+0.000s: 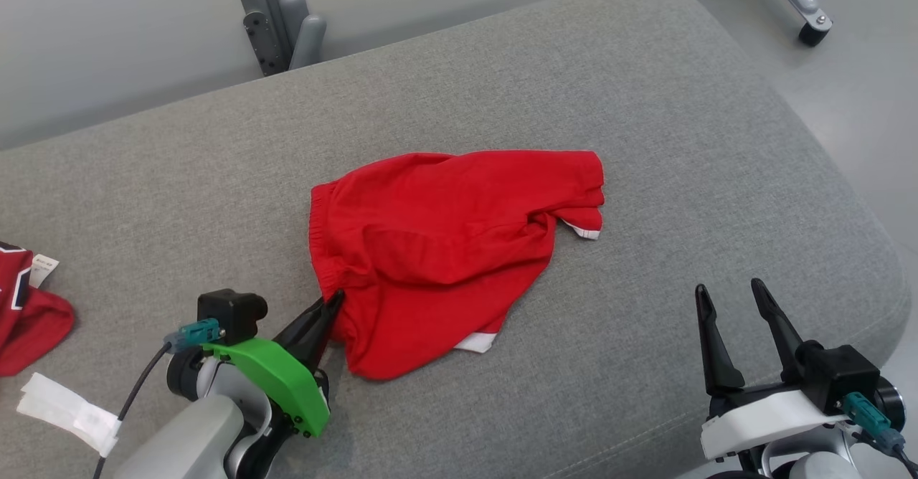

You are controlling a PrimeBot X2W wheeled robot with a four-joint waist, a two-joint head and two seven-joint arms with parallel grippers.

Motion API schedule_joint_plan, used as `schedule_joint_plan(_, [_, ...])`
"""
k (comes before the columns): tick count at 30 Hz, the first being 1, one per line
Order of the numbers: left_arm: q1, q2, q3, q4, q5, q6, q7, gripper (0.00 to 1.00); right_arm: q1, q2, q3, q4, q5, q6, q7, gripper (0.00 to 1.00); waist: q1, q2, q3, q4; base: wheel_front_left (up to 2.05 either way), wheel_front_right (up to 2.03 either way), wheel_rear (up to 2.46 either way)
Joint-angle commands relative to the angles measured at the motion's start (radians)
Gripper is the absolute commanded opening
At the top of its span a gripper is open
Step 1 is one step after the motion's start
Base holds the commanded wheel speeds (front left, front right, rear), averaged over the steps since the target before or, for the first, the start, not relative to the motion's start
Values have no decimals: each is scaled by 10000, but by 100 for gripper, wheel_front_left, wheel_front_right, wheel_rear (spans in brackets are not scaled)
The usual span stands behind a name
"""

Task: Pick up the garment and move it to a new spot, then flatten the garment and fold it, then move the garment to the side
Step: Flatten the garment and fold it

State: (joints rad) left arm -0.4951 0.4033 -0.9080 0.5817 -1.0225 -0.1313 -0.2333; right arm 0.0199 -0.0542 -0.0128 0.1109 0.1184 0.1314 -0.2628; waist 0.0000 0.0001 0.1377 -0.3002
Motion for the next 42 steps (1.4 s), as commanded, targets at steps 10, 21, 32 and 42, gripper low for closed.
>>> schedule_joint_plan(10, [-35, 813, -877, -3243, -609, 176, -33, 0, 482, 19, -273, 54, 84, -12, -31, 100, 0, -1, -558, 761, 0, 0, 0])
schedule_joint_plan(21, [-555, -84, -576, -8237, -695, 3628, 1240, 0, 362, 28, 25, 126, 319, -12, -32, 100, 0, -1, -845, 1428, 0, 0, 0])
schedule_joint_plan(32, [-1981, -1915, -550, -7870, -1165, 5186, 2416, 0, -308, 25, 442, 245, 1022, -14, -32, 100, 0, -1, 99, 648, 0, 0, 0])
schedule_joint_plan(42, [-3640, -2162, 83, -2435, -1264, 4842, 2751, 0, -931, 35, 911, 407, 1641, -12, -32, 100, 0, -1, 1275, -506, 0, 0, 0])
